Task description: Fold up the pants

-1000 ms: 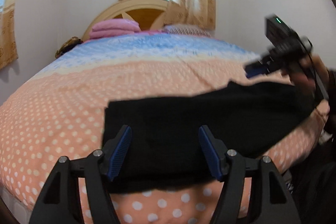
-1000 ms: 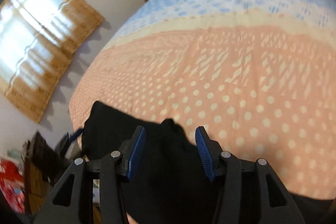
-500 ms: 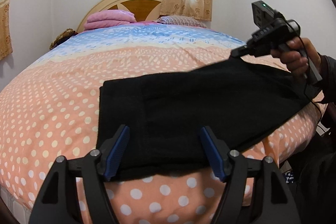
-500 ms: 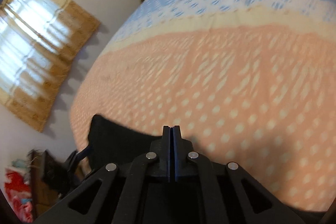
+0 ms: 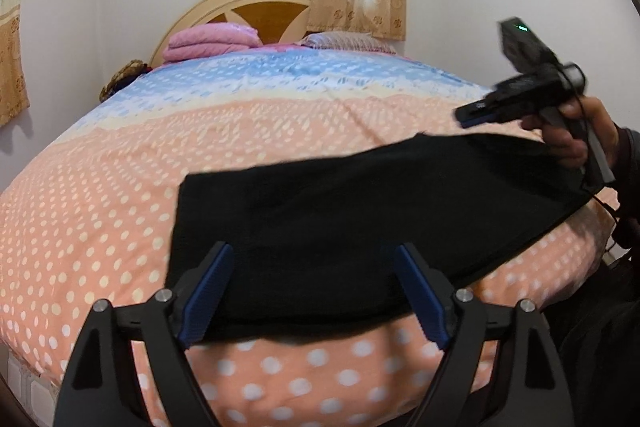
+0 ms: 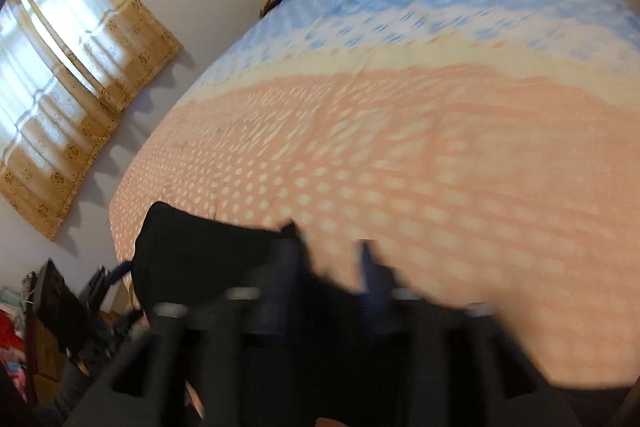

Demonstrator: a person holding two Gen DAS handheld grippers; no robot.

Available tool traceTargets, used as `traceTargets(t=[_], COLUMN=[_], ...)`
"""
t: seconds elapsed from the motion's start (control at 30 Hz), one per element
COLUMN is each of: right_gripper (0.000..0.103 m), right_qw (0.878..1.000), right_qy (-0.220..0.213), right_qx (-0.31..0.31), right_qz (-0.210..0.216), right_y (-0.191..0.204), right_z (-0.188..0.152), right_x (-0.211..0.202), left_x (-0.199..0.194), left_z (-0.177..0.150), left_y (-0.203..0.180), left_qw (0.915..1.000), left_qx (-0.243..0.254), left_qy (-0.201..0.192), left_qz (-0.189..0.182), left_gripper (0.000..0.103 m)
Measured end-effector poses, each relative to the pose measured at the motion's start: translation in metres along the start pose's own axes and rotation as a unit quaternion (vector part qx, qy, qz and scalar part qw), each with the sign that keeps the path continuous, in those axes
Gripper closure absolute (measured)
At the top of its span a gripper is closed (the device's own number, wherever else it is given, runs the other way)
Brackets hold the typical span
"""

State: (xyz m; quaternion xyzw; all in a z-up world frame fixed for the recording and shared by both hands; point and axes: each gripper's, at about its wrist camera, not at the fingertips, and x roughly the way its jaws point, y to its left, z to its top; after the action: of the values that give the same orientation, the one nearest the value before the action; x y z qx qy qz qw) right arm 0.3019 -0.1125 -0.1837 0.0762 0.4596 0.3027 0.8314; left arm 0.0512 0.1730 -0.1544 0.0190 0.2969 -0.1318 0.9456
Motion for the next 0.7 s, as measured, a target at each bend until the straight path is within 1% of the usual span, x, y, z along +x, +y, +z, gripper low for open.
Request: traceTargets(t=[0.03, 0.07, 0.13, 0.2, 0.23, 0.3, 0.37, 0.43, 0.5, 0.57, 0.7], right_gripper=[0.049, 0.049, 0.049, 0.049, 0.049, 0.049, 0.049, 0.049, 0.049, 0.049, 0.049], right_qw=[1.0, 1.0, 0.998, 0.993, 0.99, 0.976, 0.955, 0.935, 0.92, 0.909, 0.899], right_qy=[-0.007, -0.016, -0.032, -0.065, -0.078, -0.114, -0.15, -0.167, -0.174, -0.179, -0.176], right_qx=[0.001, 0.007, 0.027, 0.065, 0.083, 0.137, 0.203, 0.248, 0.279, 0.304, 0.34], right_qz=[-0.004, -0.01, -0.038, -0.073, -0.088, -0.122, -0.156, -0.19, -0.215, -0.222, -0.214], right_y=[-0.007, -0.021, -0.047, -0.084, -0.097, -0.128, -0.16, -0.179, -0.192, -0.2, -0.217], right_z=[-0.006, -0.016, -0.034, -0.06, -0.071, -0.097, -0.131, -0.159, -0.183, -0.2, -0.218], right_x=[-0.014, -0.039, -0.082, -0.145, -0.168, -0.224, -0.285, -0.326, -0.355, -0.369, -0.376], left_x=[-0.001, 0.001, 0.004, 0.009, 0.014, 0.024, 0.036, 0.049, 0.058, 0.067, 0.084], left_z=[0.004, 0.009, 0.018, 0.026, 0.031, 0.038, 0.044, 0.048, 0.05, 0.051, 0.051], left_y=[-0.008, -0.016, -0.031, -0.053, -0.067, -0.088, -0.113, -0.138, -0.155, -0.168, -0.179], left_qw=[1.0, 0.9998, 0.9993, 0.9977, 0.996, 0.9931, 0.9884, 0.9833, 0.9799, 0.9769, 0.9738], left_qx=[0.005, 0.012, 0.024, 0.04, 0.052, 0.07, 0.093, 0.117, 0.13, 0.138, 0.141], left_qy=[-0.003, -0.005, -0.009, -0.012, -0.011, -0.005, 0.002, 0.011, 0.019, 0.029, 0.053], left_qz=[-0.007, -0.014, -0.027, -0.053, -0.072, -0.095, -0.12, -0.139, -0.15, -0.16, -0.17], left_gripper=[0.018, 0.018, 0.015, 0.015, 0.015, 0.015, 0.015, 0.015, 0.015, 0.015, 0.015])
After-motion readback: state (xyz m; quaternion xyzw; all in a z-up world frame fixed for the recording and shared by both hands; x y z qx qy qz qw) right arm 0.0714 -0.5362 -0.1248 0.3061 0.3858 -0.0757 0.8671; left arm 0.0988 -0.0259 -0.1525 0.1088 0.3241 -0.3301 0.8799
